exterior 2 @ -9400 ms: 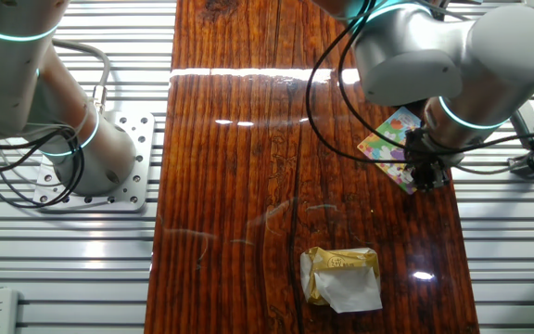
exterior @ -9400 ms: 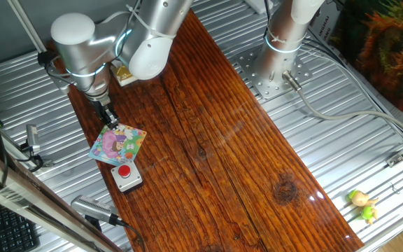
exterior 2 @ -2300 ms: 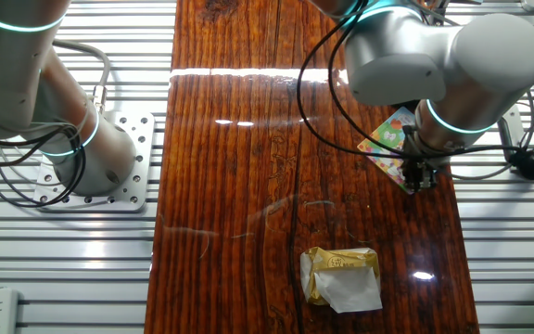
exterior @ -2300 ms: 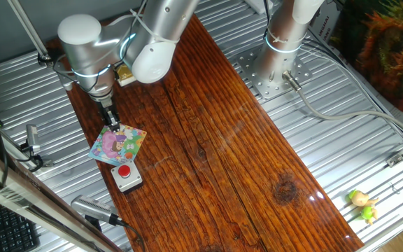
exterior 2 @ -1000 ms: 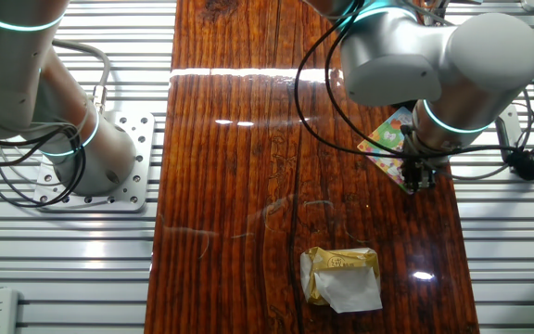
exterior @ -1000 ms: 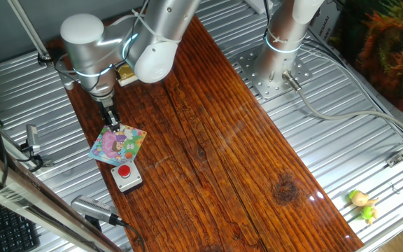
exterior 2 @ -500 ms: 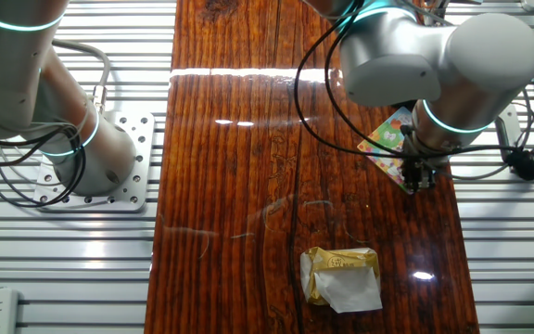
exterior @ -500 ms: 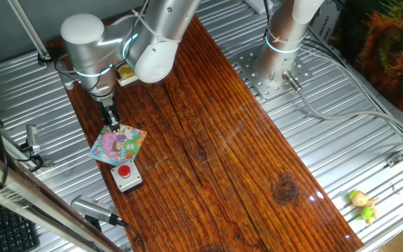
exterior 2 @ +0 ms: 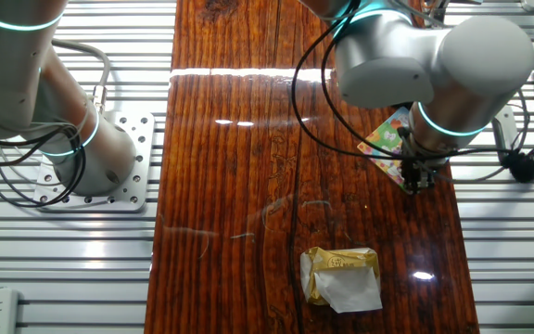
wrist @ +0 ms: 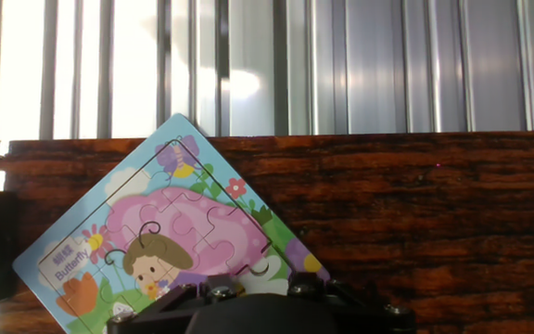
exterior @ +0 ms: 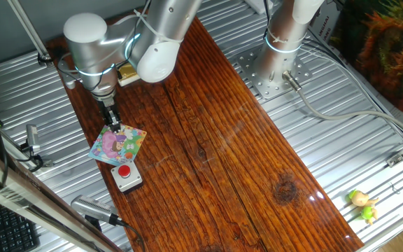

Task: Assemble one piece of a puzzle

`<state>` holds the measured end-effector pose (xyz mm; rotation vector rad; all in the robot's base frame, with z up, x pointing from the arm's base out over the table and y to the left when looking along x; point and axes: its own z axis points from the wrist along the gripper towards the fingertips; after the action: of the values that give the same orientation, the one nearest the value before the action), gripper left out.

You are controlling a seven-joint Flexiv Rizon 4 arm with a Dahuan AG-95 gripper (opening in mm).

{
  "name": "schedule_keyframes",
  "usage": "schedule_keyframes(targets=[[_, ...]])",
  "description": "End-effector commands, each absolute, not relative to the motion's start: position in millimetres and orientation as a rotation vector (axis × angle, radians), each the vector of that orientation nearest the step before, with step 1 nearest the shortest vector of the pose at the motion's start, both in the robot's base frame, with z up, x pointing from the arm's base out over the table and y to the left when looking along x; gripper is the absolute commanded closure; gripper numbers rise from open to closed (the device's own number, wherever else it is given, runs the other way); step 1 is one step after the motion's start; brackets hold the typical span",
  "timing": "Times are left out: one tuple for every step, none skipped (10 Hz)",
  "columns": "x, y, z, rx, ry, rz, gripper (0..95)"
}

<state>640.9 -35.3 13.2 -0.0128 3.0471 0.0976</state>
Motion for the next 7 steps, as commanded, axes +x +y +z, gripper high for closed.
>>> schedule_keyframes(targets=[[641.5, -34.6, 12.7, -0.012, 3.049, 0.098, 57.0], [641.5, -34.5, 12.7, -0.014, 3.053, 0.096, 57.0], [641.5, -34.5, 12.8, -0.019, 3.068, 0.082, 57.0], [641.5, -34.5, 12.8, -0.021, 3.072, 0.077, 57.0], [641.6, -34.6, 12.9, -0.023, 3.069, 0.076, 57.0], [641.8, -34.5, 13.1, -0.023, 3.071, 0.072, 57.0], [641.9, -34.5, 13.9, -0.023, 3.076, 0.071, 57.0]])
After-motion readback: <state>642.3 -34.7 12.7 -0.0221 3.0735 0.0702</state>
